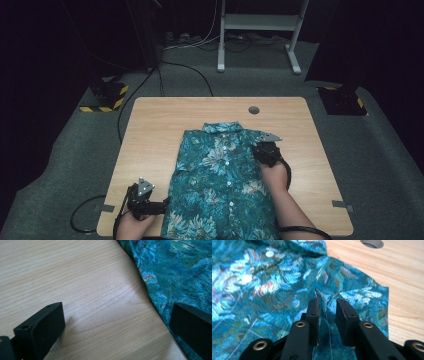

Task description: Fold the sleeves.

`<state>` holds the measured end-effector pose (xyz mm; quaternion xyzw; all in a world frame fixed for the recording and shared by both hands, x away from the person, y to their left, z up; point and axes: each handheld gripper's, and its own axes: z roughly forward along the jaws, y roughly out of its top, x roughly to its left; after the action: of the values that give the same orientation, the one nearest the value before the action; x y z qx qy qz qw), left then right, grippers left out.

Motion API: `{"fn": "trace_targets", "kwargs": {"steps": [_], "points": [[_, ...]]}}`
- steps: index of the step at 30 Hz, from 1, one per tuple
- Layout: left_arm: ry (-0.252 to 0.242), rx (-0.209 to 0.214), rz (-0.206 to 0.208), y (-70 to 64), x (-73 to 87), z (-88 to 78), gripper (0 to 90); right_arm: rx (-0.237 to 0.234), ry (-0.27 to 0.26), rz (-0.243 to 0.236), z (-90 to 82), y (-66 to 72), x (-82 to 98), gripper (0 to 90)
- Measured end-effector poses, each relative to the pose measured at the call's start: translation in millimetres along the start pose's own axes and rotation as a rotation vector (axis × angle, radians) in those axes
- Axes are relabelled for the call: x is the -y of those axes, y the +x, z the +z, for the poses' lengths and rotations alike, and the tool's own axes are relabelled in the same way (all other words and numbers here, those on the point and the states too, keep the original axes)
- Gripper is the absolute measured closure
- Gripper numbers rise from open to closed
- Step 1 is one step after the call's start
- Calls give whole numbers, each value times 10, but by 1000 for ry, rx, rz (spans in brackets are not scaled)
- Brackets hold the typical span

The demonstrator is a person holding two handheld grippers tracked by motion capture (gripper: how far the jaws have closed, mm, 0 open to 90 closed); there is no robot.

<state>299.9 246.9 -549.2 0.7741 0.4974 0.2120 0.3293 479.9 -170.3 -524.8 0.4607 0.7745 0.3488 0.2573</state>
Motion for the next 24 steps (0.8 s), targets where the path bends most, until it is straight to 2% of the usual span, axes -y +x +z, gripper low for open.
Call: {"fn": "trace_targets", "kwargs": {"steps": [6,17,24], "points": [[0,0,0,0,0,0,4,-11,-22,14,-41,-14,-57,654],[0,0,0,0,0,0,4,-44,-71,53,-101,-35,-147,423],[0,0,0,0,0,0,4,-61,-104,73,-163,-44,-198,319]]}}
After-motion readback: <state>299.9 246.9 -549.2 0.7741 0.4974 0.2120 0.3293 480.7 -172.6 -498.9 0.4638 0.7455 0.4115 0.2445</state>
